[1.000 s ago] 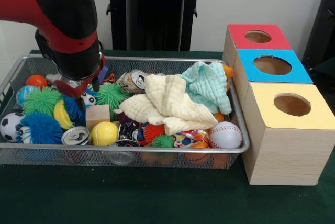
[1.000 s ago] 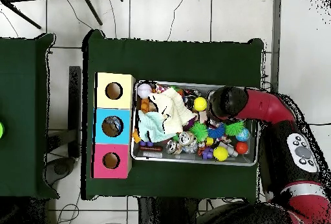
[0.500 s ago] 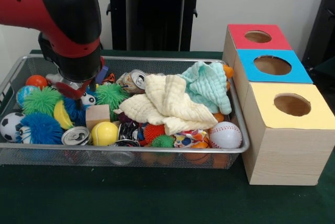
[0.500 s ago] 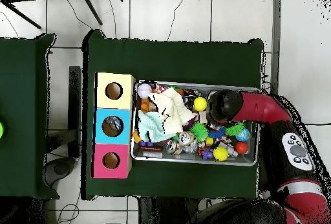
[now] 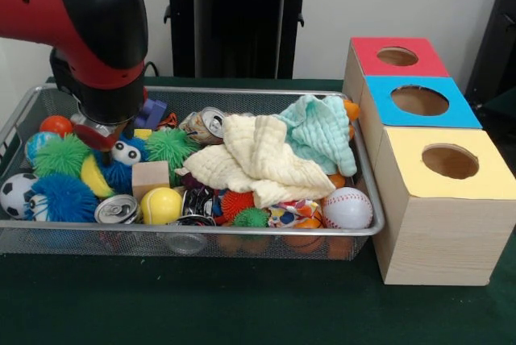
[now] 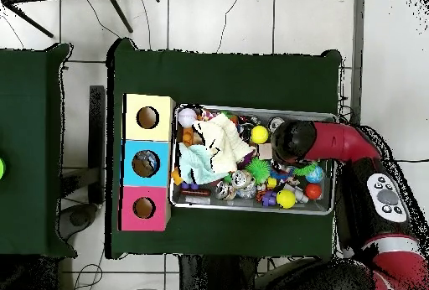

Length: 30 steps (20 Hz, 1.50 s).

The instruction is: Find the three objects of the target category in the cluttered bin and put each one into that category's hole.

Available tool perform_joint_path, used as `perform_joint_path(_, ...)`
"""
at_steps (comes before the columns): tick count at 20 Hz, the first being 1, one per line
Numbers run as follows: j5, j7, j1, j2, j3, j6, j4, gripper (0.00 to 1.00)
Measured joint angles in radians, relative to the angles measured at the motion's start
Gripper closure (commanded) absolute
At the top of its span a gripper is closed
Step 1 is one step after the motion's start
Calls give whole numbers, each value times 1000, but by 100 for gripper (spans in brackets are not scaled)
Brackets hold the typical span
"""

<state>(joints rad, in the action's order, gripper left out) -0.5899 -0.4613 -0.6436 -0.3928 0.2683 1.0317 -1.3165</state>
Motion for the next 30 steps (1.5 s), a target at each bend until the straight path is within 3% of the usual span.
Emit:
perform_joint_path(11, -9, 0, -34, 0, 0, -32, -11, 0)
perform_joint_path(30, -5, 0, -149, 0, 58, -264, -141, 0)
